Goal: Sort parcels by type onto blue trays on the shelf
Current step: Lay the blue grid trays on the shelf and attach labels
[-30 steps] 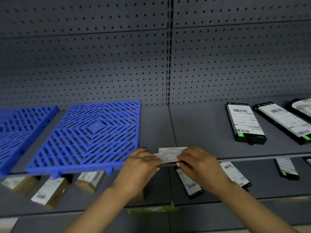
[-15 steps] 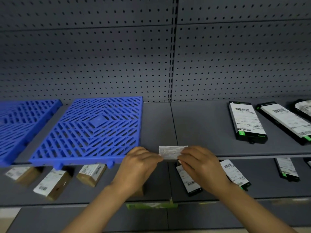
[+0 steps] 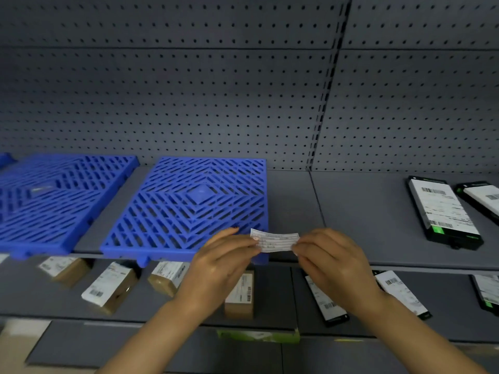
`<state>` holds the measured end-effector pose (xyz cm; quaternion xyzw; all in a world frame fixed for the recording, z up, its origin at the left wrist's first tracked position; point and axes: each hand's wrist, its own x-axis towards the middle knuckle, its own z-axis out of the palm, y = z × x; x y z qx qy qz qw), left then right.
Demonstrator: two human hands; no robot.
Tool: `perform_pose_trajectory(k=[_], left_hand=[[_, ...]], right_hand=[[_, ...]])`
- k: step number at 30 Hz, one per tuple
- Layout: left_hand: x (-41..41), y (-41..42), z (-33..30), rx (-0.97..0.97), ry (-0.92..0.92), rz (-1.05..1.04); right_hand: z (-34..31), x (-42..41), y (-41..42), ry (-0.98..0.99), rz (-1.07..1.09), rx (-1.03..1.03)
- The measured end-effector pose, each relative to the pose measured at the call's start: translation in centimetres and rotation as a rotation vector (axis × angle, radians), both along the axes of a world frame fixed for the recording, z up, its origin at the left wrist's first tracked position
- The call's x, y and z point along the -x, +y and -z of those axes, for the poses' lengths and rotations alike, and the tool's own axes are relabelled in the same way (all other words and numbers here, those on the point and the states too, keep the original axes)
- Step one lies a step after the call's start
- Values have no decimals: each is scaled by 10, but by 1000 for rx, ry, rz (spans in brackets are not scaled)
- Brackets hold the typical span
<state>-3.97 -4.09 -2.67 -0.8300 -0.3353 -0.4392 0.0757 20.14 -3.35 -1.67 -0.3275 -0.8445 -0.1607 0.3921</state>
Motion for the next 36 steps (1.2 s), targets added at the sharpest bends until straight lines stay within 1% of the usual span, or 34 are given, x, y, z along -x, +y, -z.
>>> perform_pose_trajectory(k=[5, 9, 15, 19, 26, 31, 34, 36], left_hand=[[67, -3, -6, -39, 0, -32], [134, -13, -8, -36, -25, -73], [237, -38, -13, -26, -14, -154], [290, -54, -16, -34, 14, -203], [342, -60, -22, -51, 7, -305], [361, -63, -25, -29, 17, -376], [374, -64, -21, -7, 27, -413], [384, -65, -16, 17, 20, -430]], right_hand=[[-11, 66, 5, -10, -30, -12], [-13, 136, 2, -11, -60, -15], [-16, 241, -8, -41, -105, -19], [-18, 298, -17, -25, -127, -6], [-31, 354, -9, -47, -190, -11], [-34, 377, 7, -29, -281, 44], [-31, 393, 15, -56, -320, 60], [-29, 404, 17, -75, -333, 112]])
